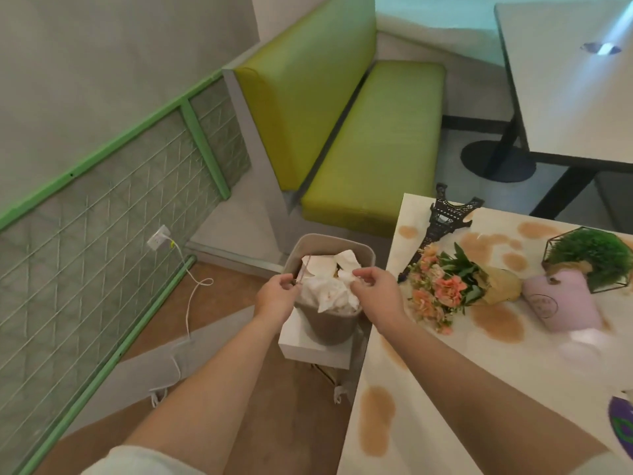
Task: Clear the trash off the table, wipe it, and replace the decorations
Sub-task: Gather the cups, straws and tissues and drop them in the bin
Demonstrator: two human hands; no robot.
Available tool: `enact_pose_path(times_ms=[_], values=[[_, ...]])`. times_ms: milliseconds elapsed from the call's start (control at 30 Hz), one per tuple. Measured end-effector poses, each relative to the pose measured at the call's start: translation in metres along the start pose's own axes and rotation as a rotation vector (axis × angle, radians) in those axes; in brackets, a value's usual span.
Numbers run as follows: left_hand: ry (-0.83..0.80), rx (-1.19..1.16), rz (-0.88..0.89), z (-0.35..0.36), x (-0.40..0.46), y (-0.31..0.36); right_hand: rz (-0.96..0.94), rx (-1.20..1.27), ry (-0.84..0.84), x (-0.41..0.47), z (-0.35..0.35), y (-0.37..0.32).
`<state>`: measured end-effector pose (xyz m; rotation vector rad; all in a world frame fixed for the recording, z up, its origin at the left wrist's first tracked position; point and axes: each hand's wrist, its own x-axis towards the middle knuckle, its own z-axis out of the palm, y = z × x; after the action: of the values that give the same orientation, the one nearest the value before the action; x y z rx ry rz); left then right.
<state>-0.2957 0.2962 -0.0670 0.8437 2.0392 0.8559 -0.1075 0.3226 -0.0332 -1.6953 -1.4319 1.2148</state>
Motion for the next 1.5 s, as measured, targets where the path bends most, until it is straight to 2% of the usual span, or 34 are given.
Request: enact_pose_path(times_ms=[100, 267, 400, 500, 700, 900, 1300, 1500], values=[[-0.023, 0.113, 0.047, 0.002, 0.010, -0.006, -0.038, -0.018, 0.016, 0.018, 0.013, -0.007], [0.037, 0.162, 0.129, 0.003, 0.010, -0.004, -0.111, -0.109, 0.047, 0.043, 0.026, -0.016], [0.025, 0.122, 0.156, 0.007, 0.000, 0.007, -0.097, -0.268, -0.072, 0.041, 0.025, -0.012], [-0.005, 0.130, 0.150, 0.015, -0.016, 0.017, -0.055, -0.253, -0.108, 0.019, 0.012, -0.004], [-0.087, 0.115, 0.229, 0.057, -0.075, 0.052, -0.024, -0.059, -0.026, -0.032, -0.062, 0.013], [-0.207, 0.180, 0.310, 0.117, -0.149, 0.084, 0.036, 0.009, 0.081, -0.076, -0.156, 0.049], [-0.429, 0.267, 0.403, 0.271, -0.279, 0.107, 0.212, 0.002, 0.293, -0.148, -0.330, 0.166], [-0.475, 0.287, 0.395, 0.335, -0.320, 0.111, 0.294, -0.174, 0.351, -0.162, -0.399, 0.215]])
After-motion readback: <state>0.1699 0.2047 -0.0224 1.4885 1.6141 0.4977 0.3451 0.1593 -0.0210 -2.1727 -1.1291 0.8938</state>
